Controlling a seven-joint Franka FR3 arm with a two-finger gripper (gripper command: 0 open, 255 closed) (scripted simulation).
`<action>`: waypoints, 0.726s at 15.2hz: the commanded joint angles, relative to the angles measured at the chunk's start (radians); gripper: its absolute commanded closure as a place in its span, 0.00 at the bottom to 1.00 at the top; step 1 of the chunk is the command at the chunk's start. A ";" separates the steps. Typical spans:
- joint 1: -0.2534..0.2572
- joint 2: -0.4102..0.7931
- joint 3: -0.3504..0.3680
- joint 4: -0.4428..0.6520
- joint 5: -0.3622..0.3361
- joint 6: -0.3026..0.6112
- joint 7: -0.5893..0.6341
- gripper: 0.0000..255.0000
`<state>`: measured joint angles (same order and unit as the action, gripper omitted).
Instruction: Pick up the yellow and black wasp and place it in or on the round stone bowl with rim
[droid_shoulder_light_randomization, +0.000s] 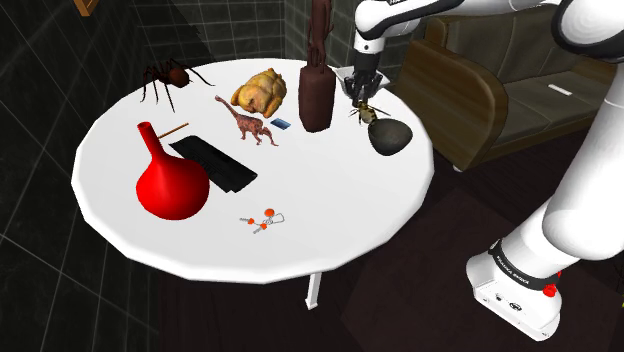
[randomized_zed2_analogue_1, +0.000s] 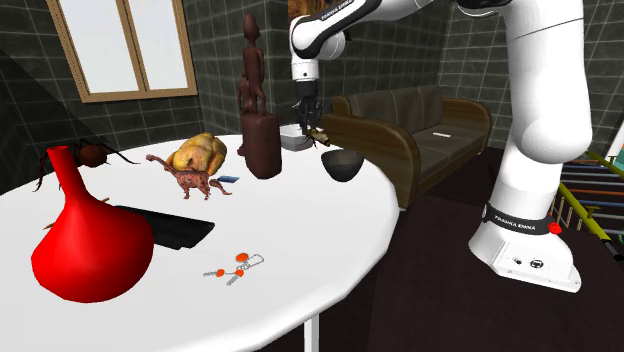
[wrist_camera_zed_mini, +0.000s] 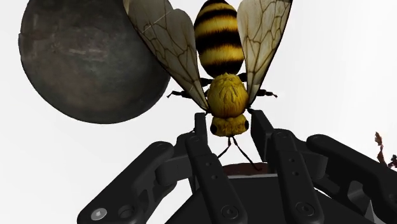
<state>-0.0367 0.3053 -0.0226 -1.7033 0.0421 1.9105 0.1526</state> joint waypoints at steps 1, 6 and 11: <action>-0.026 -0.030 -0.015 -0.036 0.000 0.004 -0.042 1.00; -0.090 -0.082 -0.056 -0.087 -0.004 0.000 -0.145 1.00; -0.126 -0.094 -0.081 -0.119 -0.006 0.019 -0.205 1.00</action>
<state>-0.1591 0.2103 -0.1012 -1.8162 0.0360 1.9224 -0.0455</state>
